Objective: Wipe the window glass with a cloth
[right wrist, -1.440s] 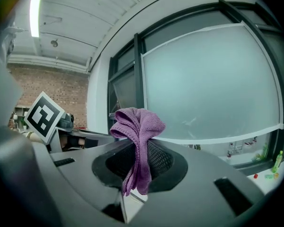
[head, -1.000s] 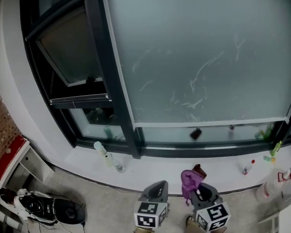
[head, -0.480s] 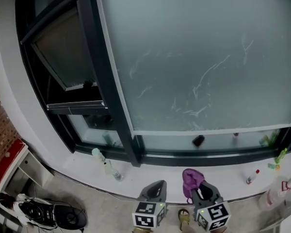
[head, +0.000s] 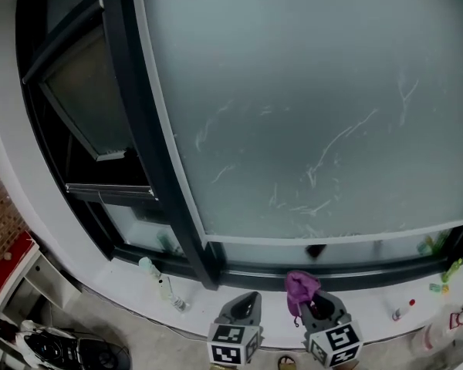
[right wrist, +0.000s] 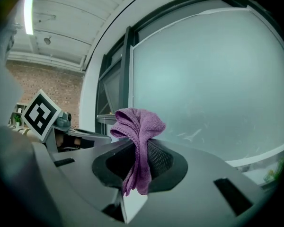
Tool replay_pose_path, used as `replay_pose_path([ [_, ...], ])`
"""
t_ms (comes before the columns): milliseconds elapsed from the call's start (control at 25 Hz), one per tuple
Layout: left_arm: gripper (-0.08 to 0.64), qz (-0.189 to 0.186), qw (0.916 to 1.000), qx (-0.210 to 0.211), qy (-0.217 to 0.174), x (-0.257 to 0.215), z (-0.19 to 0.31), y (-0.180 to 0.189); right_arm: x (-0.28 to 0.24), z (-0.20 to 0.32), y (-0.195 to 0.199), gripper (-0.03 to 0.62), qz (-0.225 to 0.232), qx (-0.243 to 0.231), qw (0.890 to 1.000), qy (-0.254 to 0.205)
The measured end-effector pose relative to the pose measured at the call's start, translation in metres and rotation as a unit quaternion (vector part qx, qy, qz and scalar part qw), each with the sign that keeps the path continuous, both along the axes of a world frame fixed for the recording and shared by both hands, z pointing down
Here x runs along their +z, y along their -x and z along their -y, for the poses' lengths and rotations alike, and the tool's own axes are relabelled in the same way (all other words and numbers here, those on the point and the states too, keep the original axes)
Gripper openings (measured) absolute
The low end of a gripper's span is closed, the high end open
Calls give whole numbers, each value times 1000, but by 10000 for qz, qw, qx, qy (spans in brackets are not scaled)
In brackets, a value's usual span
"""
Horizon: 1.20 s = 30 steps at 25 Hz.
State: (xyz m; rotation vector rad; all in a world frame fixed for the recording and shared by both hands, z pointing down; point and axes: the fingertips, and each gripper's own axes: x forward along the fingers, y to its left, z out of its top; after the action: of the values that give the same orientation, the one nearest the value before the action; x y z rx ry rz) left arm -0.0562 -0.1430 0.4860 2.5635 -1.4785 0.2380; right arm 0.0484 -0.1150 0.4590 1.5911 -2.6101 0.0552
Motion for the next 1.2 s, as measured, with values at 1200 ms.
replay_pose_path([
  [1200,5,-48,9987,-274,-432,-91,201,-24,-172,227,6,58,-1761,-959,9643,-1728],
])
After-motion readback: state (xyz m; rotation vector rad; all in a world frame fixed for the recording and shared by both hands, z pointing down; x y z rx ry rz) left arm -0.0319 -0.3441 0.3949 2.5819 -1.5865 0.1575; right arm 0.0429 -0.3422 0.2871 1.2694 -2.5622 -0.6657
